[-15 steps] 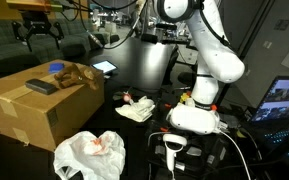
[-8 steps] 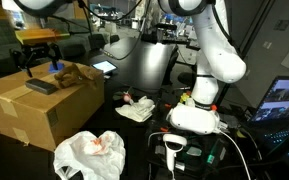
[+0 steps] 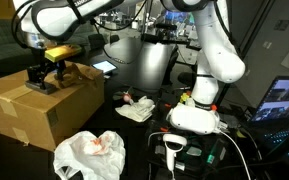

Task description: Put the turnip plushie on the table, then the moose on the box, then the white towel on the table, then the blue sponge on the box, then the duster on the table, lastly, the plastic on the box

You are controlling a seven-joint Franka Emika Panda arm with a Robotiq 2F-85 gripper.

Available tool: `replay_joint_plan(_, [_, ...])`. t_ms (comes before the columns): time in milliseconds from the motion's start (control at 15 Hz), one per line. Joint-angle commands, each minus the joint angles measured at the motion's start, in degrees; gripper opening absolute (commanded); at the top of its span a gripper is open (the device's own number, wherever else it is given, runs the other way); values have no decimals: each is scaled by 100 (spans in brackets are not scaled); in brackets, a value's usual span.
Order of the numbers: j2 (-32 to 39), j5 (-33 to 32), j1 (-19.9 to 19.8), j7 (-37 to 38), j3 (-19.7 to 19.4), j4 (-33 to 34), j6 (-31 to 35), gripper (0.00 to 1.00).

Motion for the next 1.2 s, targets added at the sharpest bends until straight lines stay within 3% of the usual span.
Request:
replay_joint_plan(0, [-351, -110, -286, -826, 264, -388, 253, 100])
replay_joint_plan(200, [-415, -120, -374, -1379, 395, -364, 226, 100])
replay_joint_plan(533, [-268, -36, -326, -1630, 596, -41, 118, 100])
replay_joint_plan(1133, [510, 76, -221, -647, 490, 836, 239, 100])
